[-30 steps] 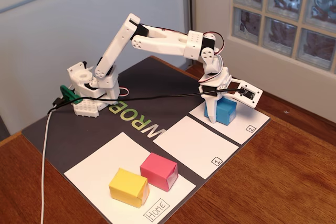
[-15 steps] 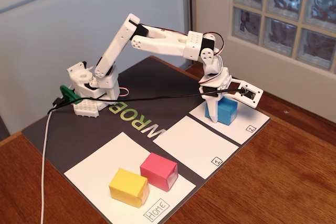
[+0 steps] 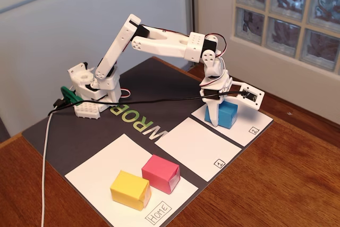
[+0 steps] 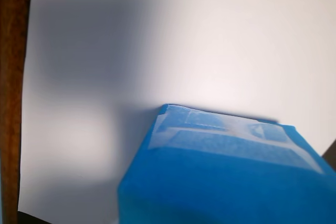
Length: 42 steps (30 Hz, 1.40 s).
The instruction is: Move box blue to home
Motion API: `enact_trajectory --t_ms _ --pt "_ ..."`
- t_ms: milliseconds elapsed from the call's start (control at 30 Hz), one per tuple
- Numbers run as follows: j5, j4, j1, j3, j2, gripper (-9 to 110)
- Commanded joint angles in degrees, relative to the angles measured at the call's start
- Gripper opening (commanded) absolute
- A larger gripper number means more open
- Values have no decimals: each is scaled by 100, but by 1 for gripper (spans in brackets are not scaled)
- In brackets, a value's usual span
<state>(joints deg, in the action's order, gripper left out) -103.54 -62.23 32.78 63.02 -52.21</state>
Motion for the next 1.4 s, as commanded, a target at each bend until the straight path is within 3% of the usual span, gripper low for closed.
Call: enact_trajectory --t_ms 0,600,1367 --pt "53 -79 -105 -44 -624 0" --pt "281 -1635 -501 -229 -2109 0" --pt "1107 -3533 -2232 -211 -4192 0"
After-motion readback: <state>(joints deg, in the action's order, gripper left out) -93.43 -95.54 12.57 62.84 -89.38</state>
